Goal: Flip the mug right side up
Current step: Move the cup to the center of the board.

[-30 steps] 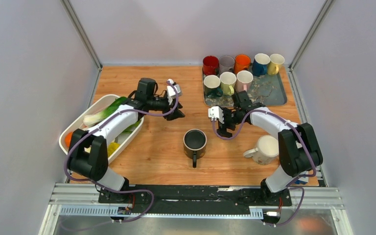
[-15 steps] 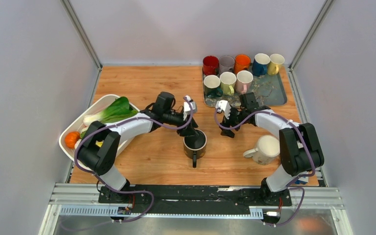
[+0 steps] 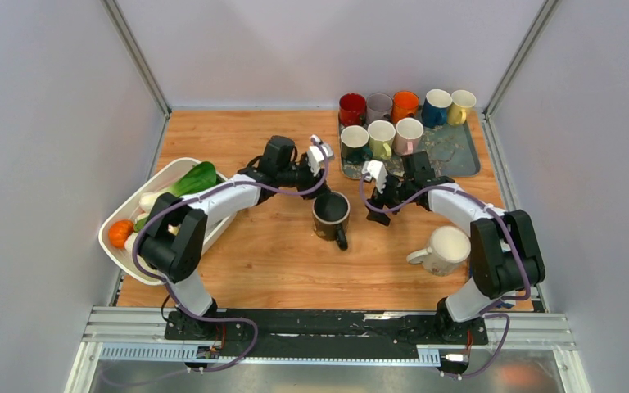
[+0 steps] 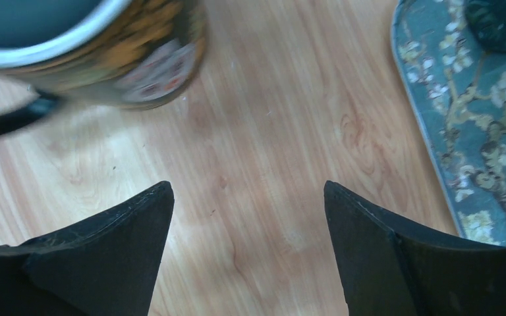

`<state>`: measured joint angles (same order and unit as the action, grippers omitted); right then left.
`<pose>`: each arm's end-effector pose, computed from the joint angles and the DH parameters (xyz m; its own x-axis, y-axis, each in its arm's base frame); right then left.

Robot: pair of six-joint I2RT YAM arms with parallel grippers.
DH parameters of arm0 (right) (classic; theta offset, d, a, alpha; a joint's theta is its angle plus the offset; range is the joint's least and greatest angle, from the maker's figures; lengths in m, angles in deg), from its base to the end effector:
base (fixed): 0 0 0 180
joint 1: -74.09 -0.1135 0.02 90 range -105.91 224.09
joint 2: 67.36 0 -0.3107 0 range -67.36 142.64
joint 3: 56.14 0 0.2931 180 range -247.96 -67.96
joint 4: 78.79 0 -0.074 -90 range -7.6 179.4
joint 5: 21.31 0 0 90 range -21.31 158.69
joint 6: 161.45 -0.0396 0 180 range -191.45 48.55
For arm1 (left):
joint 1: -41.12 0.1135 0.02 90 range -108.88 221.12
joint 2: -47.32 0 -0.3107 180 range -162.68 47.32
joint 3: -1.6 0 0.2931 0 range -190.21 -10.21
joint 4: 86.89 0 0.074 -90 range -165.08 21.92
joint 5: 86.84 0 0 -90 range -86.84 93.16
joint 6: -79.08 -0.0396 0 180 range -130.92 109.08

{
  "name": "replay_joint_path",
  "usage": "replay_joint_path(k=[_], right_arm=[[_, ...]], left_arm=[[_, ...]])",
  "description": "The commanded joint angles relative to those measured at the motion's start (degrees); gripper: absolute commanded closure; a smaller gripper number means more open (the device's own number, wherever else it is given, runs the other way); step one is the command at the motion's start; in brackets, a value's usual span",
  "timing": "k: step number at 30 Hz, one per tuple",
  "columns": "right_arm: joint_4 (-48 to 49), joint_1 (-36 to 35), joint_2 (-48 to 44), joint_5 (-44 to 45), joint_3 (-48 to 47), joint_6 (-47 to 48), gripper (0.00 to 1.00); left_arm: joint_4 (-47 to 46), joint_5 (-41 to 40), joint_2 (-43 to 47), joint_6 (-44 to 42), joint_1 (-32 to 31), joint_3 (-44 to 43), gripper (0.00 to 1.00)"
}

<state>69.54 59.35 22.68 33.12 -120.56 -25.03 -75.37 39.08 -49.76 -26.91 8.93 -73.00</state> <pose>0.3248 0.1093 0.2081 -0.1908 -0.6595 -0.7271 -0.9417 0.3321 -0.0541 0.3406 -0.2418 0.2504 -0.2227 0.4038 -0.8873 0.9408 0.3277 -0.0870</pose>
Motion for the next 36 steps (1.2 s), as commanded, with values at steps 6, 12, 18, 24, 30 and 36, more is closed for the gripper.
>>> replay_joint_path(k=[6,12,18,24,30,36], right_arm=[[4.39,0.05,3.12,-4.28,-9.33,-5.05,0.11],[4.28,-3.13,5.64,-6.88,-11.77,-0.03,0.09],[4.28,-4.77,11.13,-6.32,-19.69,2.37,0.09],[4.21,-5.23,17.05,-6.56,-27.89,5.45,0.09],[-2.17,-6.83,24.1,-9.24,-36.6,14.59,0.08],[-4.26,-8.74,29.26,-10.43,-41.22,17.64,0.08]], left_arm=[[-2.15,-15.77,-1.69,7.91,9.4,-3.32,0.56],[-5.23,-10.26,-1.15,10.09,9.73,-2.85,0.52],[-4.57,-10.52,-2.36,9.87,9.69,-3.46,0.52],[0.83,-10.27,2.1,1.29,9.95,-1.04,0.52],[7.66,-13.39,6.48,-9.01,11.22,1.29,0.53],[7.69,-17.14,8.83,-9.58,14.44,-0.83,0.5]])
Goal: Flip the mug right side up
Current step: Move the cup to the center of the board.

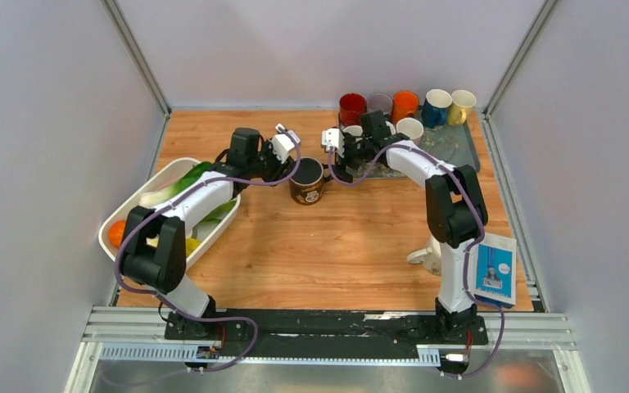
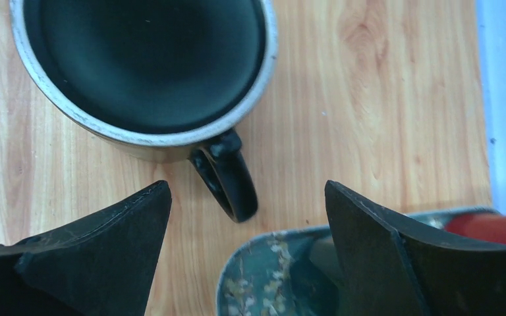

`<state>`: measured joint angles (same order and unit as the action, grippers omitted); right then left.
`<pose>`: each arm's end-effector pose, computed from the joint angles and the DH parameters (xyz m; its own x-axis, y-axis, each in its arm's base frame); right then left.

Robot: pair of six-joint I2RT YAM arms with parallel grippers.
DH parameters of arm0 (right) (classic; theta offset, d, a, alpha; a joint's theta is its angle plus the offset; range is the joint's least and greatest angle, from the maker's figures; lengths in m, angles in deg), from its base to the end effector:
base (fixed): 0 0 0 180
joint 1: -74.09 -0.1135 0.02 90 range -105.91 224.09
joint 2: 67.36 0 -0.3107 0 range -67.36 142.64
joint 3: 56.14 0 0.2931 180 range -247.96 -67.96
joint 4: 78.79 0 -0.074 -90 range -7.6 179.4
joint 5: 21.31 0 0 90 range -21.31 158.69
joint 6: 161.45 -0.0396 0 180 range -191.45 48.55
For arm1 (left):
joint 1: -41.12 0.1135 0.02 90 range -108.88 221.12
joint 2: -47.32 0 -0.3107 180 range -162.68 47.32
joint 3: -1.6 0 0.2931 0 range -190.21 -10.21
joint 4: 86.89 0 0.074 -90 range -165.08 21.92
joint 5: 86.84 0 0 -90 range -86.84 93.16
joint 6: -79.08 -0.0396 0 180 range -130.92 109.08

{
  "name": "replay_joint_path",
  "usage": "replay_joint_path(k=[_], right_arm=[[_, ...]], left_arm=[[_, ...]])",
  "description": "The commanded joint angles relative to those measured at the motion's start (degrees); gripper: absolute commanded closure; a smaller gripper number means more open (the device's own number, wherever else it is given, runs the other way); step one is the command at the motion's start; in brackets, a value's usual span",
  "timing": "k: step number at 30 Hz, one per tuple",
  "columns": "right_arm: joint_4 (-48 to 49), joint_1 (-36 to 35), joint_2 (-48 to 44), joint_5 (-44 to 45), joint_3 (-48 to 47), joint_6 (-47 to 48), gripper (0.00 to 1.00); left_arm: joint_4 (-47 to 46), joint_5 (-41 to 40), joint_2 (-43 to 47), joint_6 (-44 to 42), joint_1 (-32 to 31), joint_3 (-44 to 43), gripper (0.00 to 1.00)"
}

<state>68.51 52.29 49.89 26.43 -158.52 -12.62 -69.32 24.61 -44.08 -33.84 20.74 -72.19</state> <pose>0.4685 0.2161 0.2382 0.2409 -0.5857 -0.7739 -0.9467 0.0339 -0.3204 0.3676 -0.1520 0.2716 -0.2621 0.4840 -0.8349 0.7669 0.6296 0.1243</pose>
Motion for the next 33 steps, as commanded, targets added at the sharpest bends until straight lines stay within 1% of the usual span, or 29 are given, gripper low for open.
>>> replay_joint_path(k=[1,4,8,10,13,14,16,18,24,26,30,33], right_arm=[[-3.43,-2.12,2.59,-3.86,-3.56,5.92,0.08],[-3.97,-3.57,4.62,-3.84,-5.35,6.24,0.07],[-8.05,-4.32,5.93,-3.62,-7.18,5.14,0.11],[-8.94,-4.36,3.8,-3.35,-4.17,3.86,0.13],[-8.93,-4.3,-1.68,-2.92,3.9,2.57,0.14],[-8.91,-4.3,-2.76,-3.08,6.21,1.09,0.14],[-8.91,-4.3,-3.02,-2.9,7.43,-2.34,0.14],[-8.13,-4.35,-1.23,-0.99,5.91,-6.55,0.15],[1.55,-4.35,3.95,5.06,1.91,-20.16,0.16],[3.98,-4.58,5.1,6.54,1.61,-23.41,0.22],[4.7,-5.25,6.35,6.98,1.85,-24.03,0.39],[4.52,-5.26,5.87,5.67,2.93,-23.51,0.57]], left_arm=[[1.54,-2.04,3.5,-2.31,3.29,-2.0,0.5],[1.37,0.97,5.58,0.39,4.06,-2.3,0.49],[1.51,0.16,8.68,4.98,5.09,-1.89,0.48],[1.24,-0.62,10.59,7.85,5.93,-1.27,0.47],[0.12,-1.55,13.76,10.47,6.54,0.56,0.47],[-1.3,-1.7,14.3,11.68,6.64,1.97,0.47],[-2.62,-1.31,15.29,13.2,6.59,3.38,0.48],[-2.79,-0.82,15.37,14.24,6.59,3.99,0.48],[-2.9,-0.66,14.72,14.72,6.65,3.94,0.48],[-3.0,-0.66,14.65,14.71,6.64,3.6,0.48],[-2.56,-0.77,14.94,13.62,6.63,3.2,0.48],[-1.36,-0.91,15.2,11.27,6.66,2.86,0.48]])
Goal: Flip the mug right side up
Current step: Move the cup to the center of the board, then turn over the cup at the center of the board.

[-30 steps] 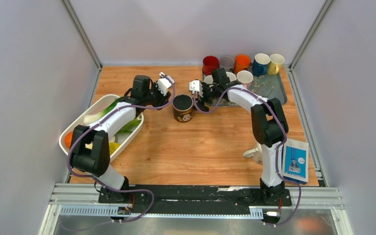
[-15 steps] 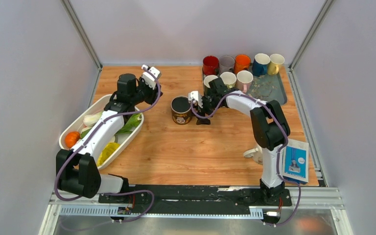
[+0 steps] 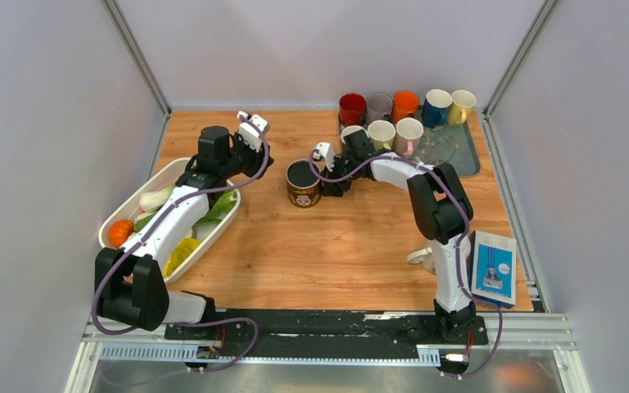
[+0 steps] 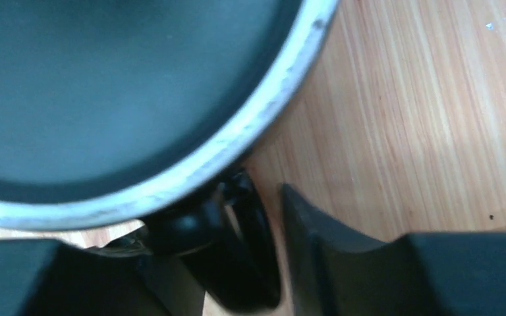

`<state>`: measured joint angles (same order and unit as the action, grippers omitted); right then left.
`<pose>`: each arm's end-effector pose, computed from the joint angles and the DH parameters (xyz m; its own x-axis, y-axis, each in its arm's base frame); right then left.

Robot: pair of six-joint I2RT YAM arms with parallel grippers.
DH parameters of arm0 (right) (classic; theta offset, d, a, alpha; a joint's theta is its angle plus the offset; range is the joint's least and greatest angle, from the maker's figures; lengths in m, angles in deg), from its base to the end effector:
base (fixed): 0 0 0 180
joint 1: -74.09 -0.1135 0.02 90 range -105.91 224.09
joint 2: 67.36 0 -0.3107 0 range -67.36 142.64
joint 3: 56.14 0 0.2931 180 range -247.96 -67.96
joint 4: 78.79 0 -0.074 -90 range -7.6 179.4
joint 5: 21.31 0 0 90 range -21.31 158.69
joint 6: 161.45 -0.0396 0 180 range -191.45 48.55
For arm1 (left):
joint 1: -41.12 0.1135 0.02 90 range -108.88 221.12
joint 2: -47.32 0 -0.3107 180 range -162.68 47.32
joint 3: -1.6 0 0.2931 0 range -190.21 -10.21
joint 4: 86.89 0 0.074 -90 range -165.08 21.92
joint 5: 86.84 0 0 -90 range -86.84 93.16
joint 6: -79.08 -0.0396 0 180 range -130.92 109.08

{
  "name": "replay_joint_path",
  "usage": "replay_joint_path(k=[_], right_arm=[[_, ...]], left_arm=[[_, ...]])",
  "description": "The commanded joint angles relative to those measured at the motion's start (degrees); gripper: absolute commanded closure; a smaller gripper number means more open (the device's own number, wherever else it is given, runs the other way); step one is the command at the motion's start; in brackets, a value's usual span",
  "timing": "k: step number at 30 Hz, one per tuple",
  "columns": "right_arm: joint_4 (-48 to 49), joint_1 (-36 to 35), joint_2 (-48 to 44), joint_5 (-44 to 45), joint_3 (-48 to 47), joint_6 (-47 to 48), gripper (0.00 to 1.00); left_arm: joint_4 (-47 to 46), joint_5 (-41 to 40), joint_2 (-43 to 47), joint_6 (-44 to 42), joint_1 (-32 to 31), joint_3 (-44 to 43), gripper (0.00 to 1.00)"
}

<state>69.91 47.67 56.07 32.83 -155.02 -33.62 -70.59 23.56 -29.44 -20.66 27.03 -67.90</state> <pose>0.4530 0.2510 0.1632 -0.1836 -0.6462 -0.7407 -0.9720 0.2319 0.0386 0.3278 -0.0965 0.3345 -0.2911 0.2365 -0.9270 0.5959 0.8029 0.0178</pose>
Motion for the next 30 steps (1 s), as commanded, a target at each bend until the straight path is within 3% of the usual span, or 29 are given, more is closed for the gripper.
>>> replay_joint_path(k=[1,3,4,5,11,16,18,21,22,24,26,28,30], right_arm=[[2.8,-0.6,-0.57,-1.0,-0.48,-2.31,0.64],[1.48,-0.43,-1.47,-1.9,-0.86,-2.17,0.9],[0.74,-0.16,-2.28,-2.76,-1.29,-2.41,0.98],[-0.2,0.22,-2.92,-4.41,-2.27,-3.13,1.0],[-11.13,4.5,0.66,-25.79,-18.38,-11.3,1.0],[-8.59,5.81,6.85,-39.51,-28.86,-27.8,1.0],[3.4,5.99,7.5,-43.44,-27.37,-41.55,1.0],[38.61,5.87,7.73,-47.87,-19.56,-73.41,1.0],[44.55,5.65,8.31,-48.89,-18.65,-79.03,1.0],[39.34,5.53,10.21,-50.94,-23.04,-77.51,1.0],[36.99,5.48,13.95,-54.43,-29.28,-82.4,1.0],[28.99,5.42,16.7,-57.22,-34.73,-81.02,1.0],[27.94,5.27,17.38,-58.93,-35.06,-82.9,1.0]], left_arm=[[0.17,0.13,0.73,-2.55,0.37,-1.4,0.48],[0.94,0.66,1.19,-5.75,0.3,-1.28,0.48],[1.13,0.99,1.53,-6.88,0.31,-0.56,0.48],[0.01,1.47,2.68,-9.12,0.34,0.13,0.48],[-12.79,5.73,12.42,-24.83,0.32,12.47,0.36],[-14.67,7.7,14.66,-33.18,0.2,16.76,0.35],[-17.72,9.11,15.56,-35.78,0.16,19.2,0.35],[-22.34,9.33,15.73,-40.45,-0.97,22.54,0.35],[-23.52,8.63,15.29,-40.8,-1.72,23.07,0.35],[-27.48,7.07,14.07,-41.55,-3.27,24.16,0.35],[-31.21,5.17,12.4,-42.76,-5.09,24.72,0.35],[-34.65,2.83,10.46,-49.49,-7.14,25.31,0.35],[-40.54,-0.14,8.41,-52.56,-8.87,26.6,0.35]])
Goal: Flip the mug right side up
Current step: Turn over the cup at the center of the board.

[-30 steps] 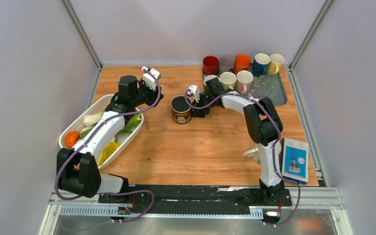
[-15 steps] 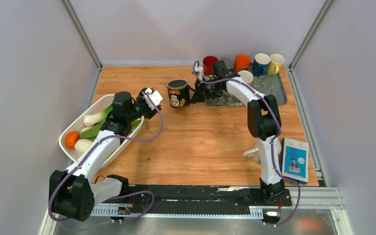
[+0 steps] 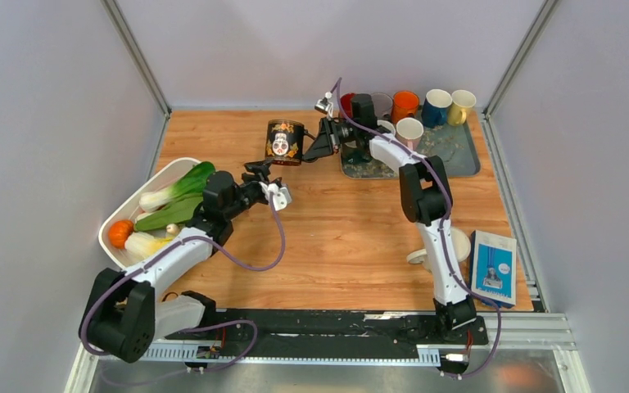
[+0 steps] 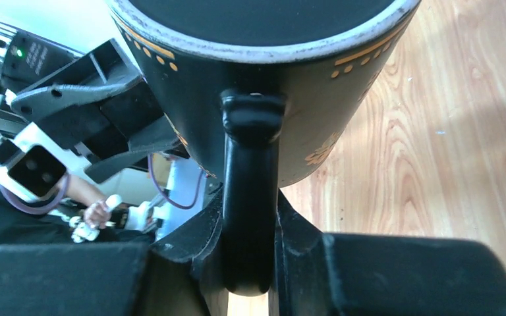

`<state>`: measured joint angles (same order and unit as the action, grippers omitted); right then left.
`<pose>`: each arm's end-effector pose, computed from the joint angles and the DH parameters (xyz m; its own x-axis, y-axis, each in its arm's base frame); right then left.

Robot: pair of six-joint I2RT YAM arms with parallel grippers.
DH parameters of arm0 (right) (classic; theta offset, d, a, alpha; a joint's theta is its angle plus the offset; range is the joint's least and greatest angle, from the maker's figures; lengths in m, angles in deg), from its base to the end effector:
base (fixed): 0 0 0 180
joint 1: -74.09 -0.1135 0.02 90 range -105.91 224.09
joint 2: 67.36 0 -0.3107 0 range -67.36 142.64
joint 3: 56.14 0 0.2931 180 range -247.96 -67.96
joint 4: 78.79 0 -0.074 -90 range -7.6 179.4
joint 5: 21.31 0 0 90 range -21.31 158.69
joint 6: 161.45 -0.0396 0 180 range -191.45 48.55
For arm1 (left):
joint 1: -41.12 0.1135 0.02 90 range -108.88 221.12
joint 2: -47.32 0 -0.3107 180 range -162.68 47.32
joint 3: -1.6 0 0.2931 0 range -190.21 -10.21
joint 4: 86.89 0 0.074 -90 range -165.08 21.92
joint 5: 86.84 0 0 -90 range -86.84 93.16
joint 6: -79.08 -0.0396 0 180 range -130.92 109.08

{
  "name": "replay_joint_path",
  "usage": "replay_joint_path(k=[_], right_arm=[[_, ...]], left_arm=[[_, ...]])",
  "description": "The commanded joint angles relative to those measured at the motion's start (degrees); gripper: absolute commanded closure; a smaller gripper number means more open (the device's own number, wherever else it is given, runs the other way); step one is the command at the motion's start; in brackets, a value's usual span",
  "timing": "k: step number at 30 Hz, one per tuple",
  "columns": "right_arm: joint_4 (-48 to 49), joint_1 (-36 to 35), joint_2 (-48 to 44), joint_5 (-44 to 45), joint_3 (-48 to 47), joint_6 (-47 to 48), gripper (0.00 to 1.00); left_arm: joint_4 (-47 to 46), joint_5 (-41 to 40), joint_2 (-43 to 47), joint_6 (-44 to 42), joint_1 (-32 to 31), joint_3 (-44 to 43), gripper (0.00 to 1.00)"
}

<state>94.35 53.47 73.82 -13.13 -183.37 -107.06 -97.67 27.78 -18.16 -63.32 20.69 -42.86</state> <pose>0.5674 0.2554 0.2093 -0.8037 -0.2139 -0.5552 -0.5512 -0.0838 0.8302 0.2500 -0.1107 0.2715 0.4542 0.5994 -0.6591 0.5600 0.3833 0.7345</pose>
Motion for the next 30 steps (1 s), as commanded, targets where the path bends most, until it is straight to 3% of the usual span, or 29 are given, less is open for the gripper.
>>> replay_joint_path(k=[1,9,15,21,26,30], right_arm=[[3.45,-0.48,-0.46,-13.69,-6.15,-10.16,1.0],[2.95,-0.69,-1.01,-14.24,-4.9,-14.98,1.0],[1.64,-0.97,-2.32,-14.3,-3.34,-14.75,1.0],[1.82,-1.04,-3.62,-14.17,-1.88,-12.75,0.84],[1.82,-1.17,-3.7,-13.82,-2.65,-12.05,0.76],[1.82,-1.27,-3.31,-13.56,-3.2,-12.35,0.67]], left_arm=[[-15.12,-5.22,-4.21,-10.83,-3.07,2.02,0.35],[-28.59,-12.08,-16.73,-18.7,-3.39,-0.29,0.37],[-35.65,-13.81,-21.48,-20.2,-3.31,-3.27,0.57],[-24.6,-15.88,-18.24,-9.78,-3.19,-8.1,0.75],[-14.75,-16.66,-14.87,1.07,-2.03,-12.58,0.99],[-10.84,-15.56,-13.02,8.01,-0.93,-13.81,1.0]])
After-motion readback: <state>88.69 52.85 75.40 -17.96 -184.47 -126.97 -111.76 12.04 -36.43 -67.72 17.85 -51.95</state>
